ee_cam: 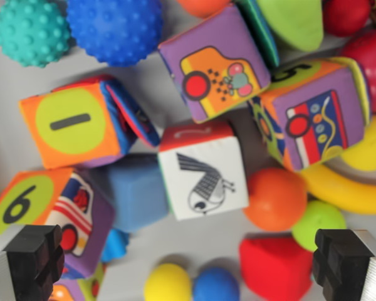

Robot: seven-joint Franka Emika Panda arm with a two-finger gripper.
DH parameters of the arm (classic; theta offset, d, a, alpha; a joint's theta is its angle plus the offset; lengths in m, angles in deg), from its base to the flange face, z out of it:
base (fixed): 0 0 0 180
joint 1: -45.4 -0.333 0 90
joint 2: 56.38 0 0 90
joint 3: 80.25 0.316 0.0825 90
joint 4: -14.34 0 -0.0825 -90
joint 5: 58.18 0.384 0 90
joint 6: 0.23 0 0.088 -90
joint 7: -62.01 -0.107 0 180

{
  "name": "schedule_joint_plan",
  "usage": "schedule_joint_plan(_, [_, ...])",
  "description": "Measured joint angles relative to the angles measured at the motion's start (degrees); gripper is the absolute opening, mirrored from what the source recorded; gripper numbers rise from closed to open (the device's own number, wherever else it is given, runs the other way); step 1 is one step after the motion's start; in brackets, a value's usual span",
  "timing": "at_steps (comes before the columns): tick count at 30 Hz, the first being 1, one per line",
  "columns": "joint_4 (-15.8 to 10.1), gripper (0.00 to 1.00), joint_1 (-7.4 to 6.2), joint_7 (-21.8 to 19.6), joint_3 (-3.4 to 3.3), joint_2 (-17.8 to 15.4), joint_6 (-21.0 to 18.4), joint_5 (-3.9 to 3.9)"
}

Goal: Pick an object from the bin

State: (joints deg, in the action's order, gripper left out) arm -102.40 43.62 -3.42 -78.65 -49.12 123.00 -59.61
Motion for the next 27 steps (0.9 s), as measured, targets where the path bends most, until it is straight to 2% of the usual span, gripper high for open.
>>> schedule_joint_plan(11, [-3.35,1.0,-2.28,-11.54,0.62,-0.82,2.52,0.15])
schedule_joint_plan(27, [-8.15,1.0,-6.34,-32.08,1.9,-1.35,6.85,0.41])
